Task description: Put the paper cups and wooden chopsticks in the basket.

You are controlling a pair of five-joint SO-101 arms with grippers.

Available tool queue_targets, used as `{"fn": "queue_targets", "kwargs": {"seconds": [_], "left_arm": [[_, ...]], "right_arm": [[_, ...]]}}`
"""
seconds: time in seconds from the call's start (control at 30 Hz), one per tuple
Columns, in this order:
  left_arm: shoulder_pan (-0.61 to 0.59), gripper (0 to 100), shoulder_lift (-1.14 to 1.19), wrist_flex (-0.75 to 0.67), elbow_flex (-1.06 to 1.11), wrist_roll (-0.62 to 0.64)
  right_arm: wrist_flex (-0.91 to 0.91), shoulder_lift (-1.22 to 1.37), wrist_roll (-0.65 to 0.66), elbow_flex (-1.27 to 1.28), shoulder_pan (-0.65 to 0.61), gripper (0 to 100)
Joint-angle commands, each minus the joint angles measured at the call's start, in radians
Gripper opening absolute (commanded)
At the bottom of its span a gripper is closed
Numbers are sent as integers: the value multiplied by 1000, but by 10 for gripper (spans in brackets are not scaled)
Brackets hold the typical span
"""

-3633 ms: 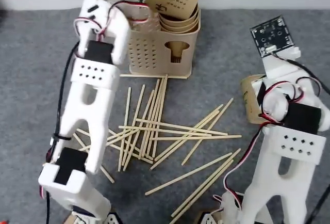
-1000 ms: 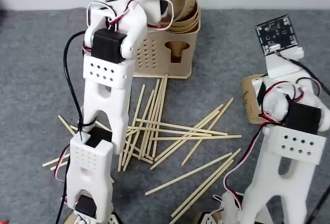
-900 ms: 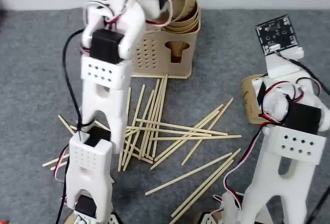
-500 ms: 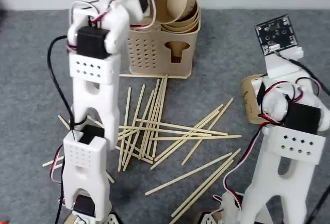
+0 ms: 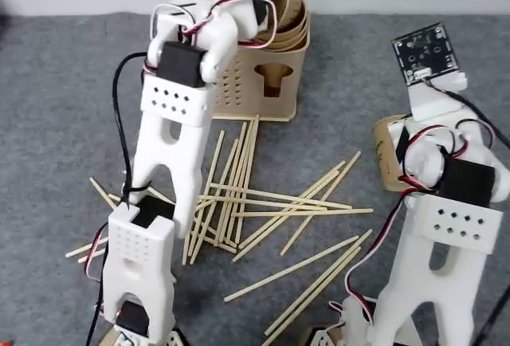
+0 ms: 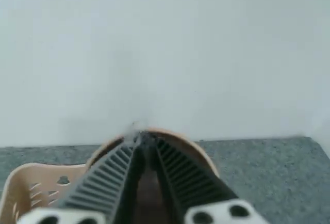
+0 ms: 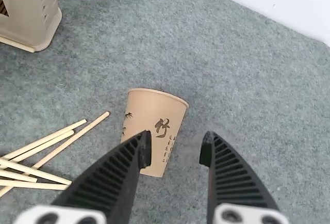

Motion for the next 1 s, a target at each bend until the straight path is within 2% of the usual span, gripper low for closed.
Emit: {"fn": "queue_targets", "kwargs": {"seconds": [0.0, 0.2, 0.6, 0.8, 0.97], "left_arm": [[17, 15, -40, -63, 35, 8], [23, 15, -40, -163, 59, 8], [95, 15, -51, -212, 47, 8], [6, 15, -46, -324, -159, 8], [-141, 15, -49, -304, -262, 8]], "right_arm": [[-13, -33, -9, -9, -1, 169], [-12, -33, -9, -8, -1, 169], [-19, -45, -9, 54, 1, 169], [-19, -62, -9, 54, -1, 169], [-31, -77, -9, 58, 1, 169]]}}
